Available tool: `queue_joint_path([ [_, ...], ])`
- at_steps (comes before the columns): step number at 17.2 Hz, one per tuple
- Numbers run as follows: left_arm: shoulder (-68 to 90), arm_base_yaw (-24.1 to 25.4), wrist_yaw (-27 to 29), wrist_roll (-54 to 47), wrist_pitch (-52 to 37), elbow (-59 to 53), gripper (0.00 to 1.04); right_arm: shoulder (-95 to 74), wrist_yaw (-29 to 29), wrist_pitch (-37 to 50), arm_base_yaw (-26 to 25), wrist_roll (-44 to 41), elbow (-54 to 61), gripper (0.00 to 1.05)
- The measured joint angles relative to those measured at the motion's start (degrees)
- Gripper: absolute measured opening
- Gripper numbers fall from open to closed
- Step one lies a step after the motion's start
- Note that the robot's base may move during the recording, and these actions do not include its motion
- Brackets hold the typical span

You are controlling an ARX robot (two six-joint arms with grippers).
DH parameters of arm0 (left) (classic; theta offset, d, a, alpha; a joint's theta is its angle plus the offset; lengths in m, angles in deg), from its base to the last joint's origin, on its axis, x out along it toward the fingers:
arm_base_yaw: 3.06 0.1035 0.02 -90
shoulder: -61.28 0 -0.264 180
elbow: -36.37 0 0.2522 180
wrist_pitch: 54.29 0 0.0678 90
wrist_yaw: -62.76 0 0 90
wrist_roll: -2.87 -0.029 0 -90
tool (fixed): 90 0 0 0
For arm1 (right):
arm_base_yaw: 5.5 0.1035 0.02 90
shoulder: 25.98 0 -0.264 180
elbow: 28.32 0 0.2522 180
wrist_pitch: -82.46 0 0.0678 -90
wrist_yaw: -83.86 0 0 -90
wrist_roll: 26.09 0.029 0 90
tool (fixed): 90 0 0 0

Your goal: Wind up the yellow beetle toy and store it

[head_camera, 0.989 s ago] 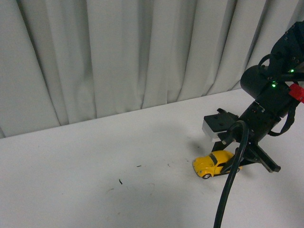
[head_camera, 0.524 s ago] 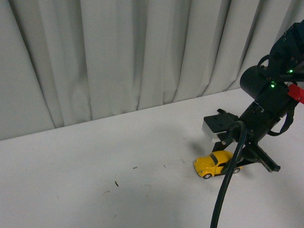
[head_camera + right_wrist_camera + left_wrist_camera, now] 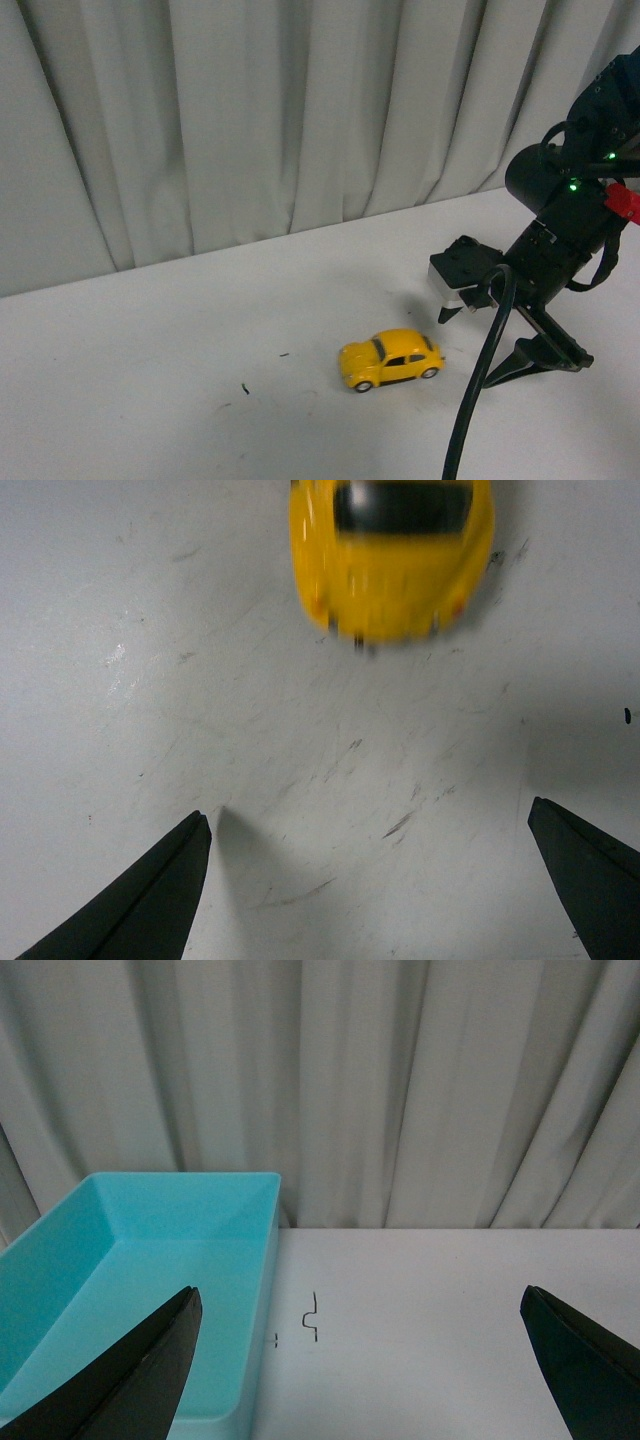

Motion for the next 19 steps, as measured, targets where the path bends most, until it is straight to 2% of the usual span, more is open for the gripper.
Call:
queue_joint_path([
  [15, 0.0, 0.0, 0.0, 0.0, 0.0, 0.0, 0.98, 0.0, -0.2, 1.3, 0.5, 0.0, 0.2, 0.98],
  [19, 0.0, 0.0, 0.0, 0.0, 0.0, 0.0, 0.98, 4.9, 3.2, 0.3, 1.9, 0.0, -0.6, 0.98],
])
